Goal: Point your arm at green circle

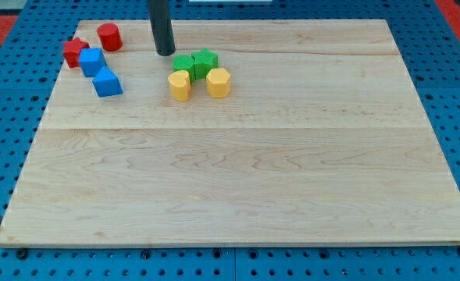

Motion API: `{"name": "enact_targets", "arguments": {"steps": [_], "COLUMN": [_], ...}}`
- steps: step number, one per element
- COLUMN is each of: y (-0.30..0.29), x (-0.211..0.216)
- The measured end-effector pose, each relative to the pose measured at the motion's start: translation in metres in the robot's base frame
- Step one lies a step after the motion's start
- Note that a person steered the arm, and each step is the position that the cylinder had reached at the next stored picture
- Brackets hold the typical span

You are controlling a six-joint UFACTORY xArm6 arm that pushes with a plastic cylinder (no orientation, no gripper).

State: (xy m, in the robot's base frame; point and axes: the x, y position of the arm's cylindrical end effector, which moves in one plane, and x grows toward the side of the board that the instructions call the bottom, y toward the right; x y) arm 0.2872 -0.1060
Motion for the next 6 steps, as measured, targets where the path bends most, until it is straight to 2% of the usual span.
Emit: {"name": "enact_targets", "arguments": {"steps": [1,3,4,5,6], "y": [0.049,0.086,0.132,0.138,0.090], "x": [0.008,-0.008,0.044,0.022,-0.035]}}
